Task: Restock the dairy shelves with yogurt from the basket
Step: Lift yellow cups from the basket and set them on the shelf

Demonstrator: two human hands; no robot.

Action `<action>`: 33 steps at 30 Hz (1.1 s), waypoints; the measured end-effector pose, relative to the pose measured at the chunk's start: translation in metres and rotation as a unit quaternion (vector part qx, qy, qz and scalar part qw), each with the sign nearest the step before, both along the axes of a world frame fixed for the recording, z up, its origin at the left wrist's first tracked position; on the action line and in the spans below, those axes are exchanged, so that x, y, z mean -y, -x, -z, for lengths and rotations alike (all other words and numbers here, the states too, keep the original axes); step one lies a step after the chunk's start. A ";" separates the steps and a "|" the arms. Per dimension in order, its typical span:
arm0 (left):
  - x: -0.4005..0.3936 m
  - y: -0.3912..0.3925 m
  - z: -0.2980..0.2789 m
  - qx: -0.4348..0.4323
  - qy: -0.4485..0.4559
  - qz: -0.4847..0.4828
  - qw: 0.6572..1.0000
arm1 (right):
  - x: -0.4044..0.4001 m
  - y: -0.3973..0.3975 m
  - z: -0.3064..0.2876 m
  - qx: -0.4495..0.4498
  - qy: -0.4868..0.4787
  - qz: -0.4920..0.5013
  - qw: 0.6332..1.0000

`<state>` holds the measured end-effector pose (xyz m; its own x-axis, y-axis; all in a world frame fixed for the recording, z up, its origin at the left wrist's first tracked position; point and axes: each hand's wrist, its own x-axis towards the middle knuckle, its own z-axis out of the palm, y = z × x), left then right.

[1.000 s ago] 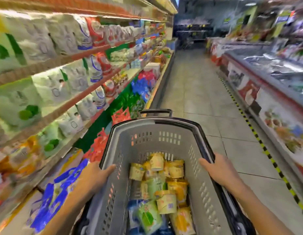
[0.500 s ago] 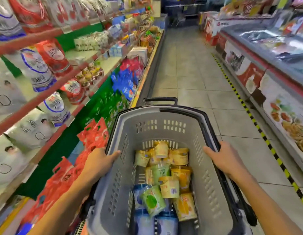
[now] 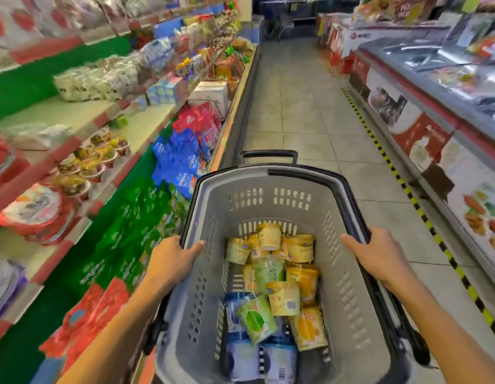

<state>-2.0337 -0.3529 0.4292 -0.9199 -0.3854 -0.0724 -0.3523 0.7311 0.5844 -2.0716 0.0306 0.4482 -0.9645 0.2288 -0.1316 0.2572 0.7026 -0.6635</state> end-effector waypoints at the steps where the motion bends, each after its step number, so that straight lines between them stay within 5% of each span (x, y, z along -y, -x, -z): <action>1: 0.003 0.031 0.001 0.004 0.003 0.002 1.000 | 0.005 0.026 0.001 0.000 0.002 0.005 1.000; 17: -0.008 0.427 0.011 0.017 -0.053 -0.100 0.993 | 0.015 0.476 0.025 -0.010 0.006 -0.067 0.998; 24: -0.029 0.566 0.020 0.041 -0.045 -0.220 0.974 | 0.023 0.688 0.019 0.030 -0.019 -0.159 0.987; 33: -0.025 0.671 0.076 0.029 -0.083 -0.330 0.940 | 0.084 0.867 0.032 0.035 -0.063 -0.281 0.957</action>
<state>-2.7042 -0.3283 0.3529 -0.4765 -0.8500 -0.2244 -0.7317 0.2420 0.6372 -2.9381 -0.0537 0.4160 -0.9295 -0.3057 -0.2065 -0.1439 0.8159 -0.5600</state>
